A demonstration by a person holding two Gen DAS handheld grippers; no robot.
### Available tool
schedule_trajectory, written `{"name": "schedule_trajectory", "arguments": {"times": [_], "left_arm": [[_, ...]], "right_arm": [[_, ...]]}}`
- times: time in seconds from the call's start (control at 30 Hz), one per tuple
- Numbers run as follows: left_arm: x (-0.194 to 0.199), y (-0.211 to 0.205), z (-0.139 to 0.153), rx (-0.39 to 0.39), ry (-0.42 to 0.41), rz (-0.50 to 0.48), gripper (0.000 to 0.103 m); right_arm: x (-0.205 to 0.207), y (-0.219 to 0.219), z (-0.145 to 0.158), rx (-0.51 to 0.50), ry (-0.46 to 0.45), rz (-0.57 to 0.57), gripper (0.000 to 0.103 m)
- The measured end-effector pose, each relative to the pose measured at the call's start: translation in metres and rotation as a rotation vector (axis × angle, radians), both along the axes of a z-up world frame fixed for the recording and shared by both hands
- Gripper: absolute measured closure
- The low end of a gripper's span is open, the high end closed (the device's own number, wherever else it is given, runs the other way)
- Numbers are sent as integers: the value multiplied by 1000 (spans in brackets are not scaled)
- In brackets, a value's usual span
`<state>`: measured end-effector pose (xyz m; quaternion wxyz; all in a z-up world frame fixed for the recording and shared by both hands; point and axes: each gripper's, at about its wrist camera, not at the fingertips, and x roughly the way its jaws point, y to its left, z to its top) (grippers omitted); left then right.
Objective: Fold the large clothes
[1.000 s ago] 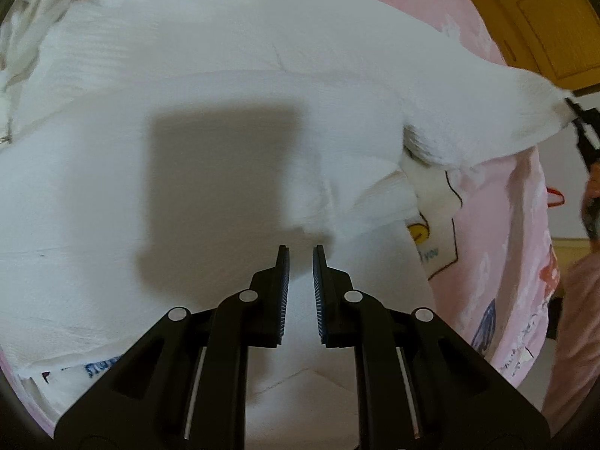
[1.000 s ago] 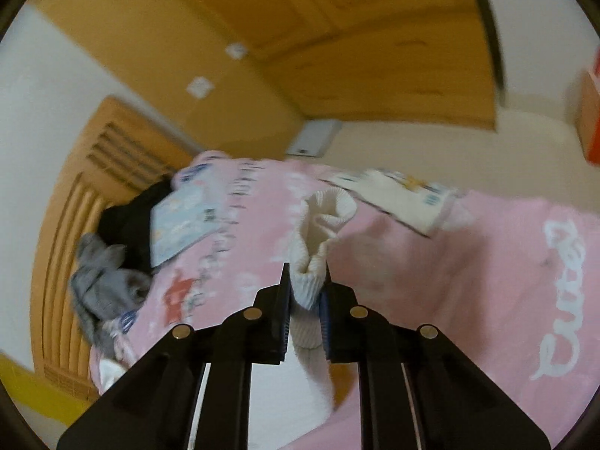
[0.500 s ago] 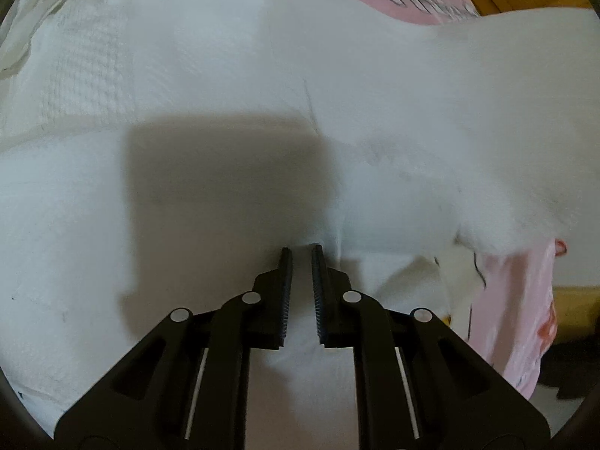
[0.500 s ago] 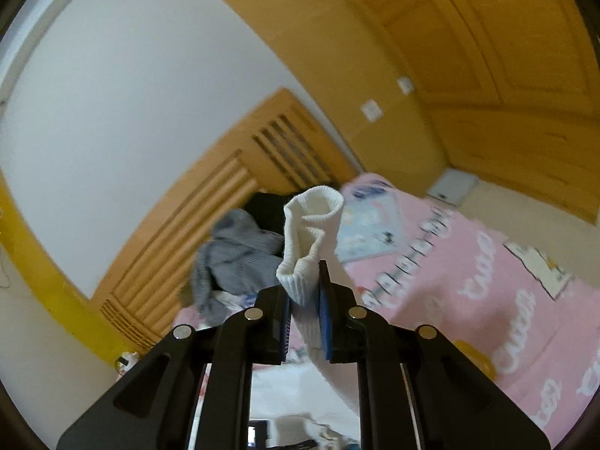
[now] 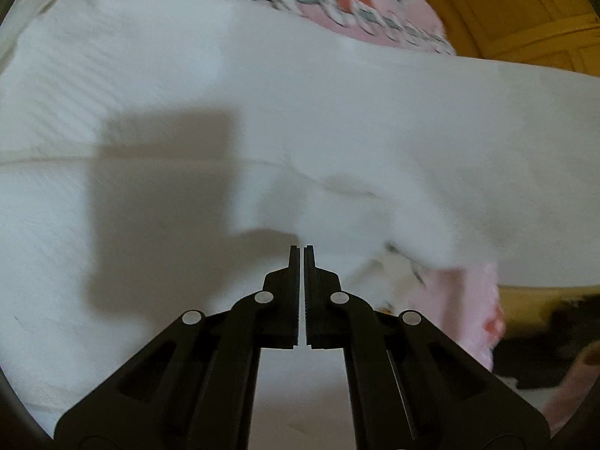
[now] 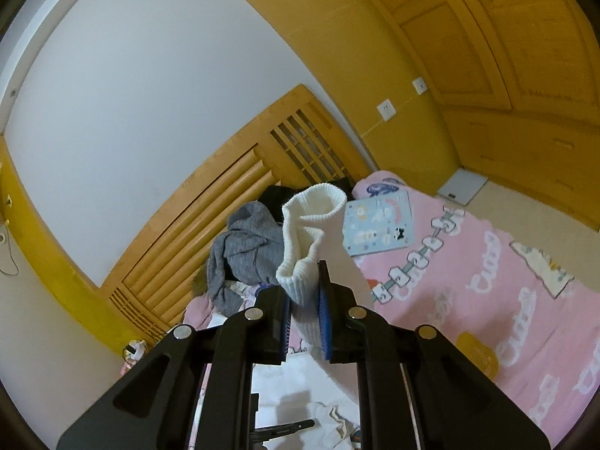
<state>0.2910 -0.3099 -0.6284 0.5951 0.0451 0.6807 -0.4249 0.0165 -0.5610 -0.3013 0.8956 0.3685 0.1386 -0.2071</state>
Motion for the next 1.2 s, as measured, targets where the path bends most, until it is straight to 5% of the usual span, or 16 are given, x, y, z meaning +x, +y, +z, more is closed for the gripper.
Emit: {"name": "schedule_trajectory", "arguments": {"times": [0.17, 0.23, 0.27, 0.3, 0.6, 0.73, 0.83, 0.9, 0.97, 1.2], "left_arm": [[-15, -16, 2, -5, 89, -26, 101], [-15, -22, -2, 1, 114, -19, 80], [-13, -31, -5, 2, 110, -7, 43], [-11, -36, -3, -14, 75, 11, 37], [1, -54, -4, 3, 54, 40, 37], [11, -64, -28, 127, 124, 101, 37], [16, -74, -36, 218, 93, 102, 53], [17, -76, -37, 267, 72, 111, 76], [16, -75, -31, 275, 47, 91, 86], [8, -58, 11, 206, -25, 76, 92]], "right_arm": [[-5, -9, -24, 56, -2, 4, 91], [-7, -12, -30, 66, 1, 3, 91], [-8, -14, -33, 68, 4, 5, 91], [-10, -16, -36, 71, 5, 8, 91], [-16, -24, -56, 103, 7, 23, 91], [-15, -22, -59, 101, 8, 38, 91], [-13, -21, -62, 103, 11, 45, 91], [-13, -21, -65, 110, 16, 48, 91], [-13, -21, -67, 115, 21, 48, 91], [-21, -25, -75, 125, 30, 33, 91]]}}
